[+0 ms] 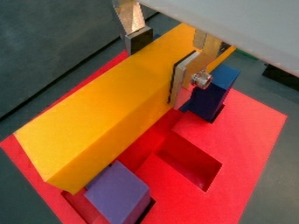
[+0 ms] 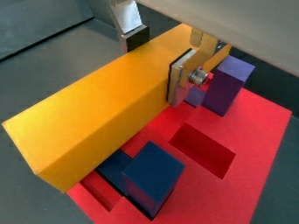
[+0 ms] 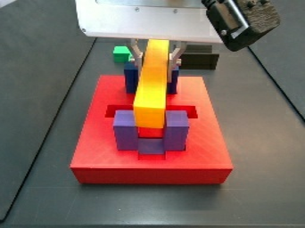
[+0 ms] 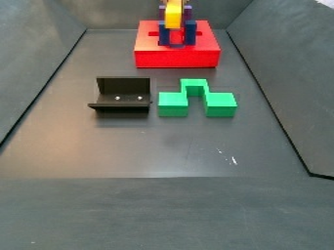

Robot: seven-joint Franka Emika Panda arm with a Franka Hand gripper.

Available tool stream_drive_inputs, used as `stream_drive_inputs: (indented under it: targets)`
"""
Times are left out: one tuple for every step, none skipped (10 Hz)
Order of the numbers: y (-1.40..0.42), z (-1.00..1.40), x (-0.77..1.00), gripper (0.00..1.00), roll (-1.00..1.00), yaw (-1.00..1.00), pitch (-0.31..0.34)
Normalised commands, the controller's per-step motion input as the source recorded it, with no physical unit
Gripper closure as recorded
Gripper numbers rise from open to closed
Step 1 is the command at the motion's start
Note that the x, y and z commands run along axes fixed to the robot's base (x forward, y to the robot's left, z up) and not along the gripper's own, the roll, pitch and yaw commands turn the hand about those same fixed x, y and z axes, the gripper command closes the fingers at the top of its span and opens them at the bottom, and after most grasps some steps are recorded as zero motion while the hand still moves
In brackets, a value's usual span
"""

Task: Pick up the yellow object. Move up. Move to above the board. Insert the yellow object.
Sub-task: Insert the yellow object.

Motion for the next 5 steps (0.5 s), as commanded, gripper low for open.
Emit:
stream_drive_inputs:
  targets:
    - [0.0, -0.15, 0.0, 1.0, 0.0, 0.11, 0.0]
    - [-0.01, -0.06, 0.0, 1.0, 0.0, 0.09, 0.0]
    - [-0.06, 0.0, 0.08, 1.0, 0.02, 0.03, 0.0]
    - [-0.13, 0.0, 0.0, 1.0, 0.02, 0.0, 0.0]
    - [-0.11, 0.0, 0.08, 1.0, 0.0, 0.0, 0.0]
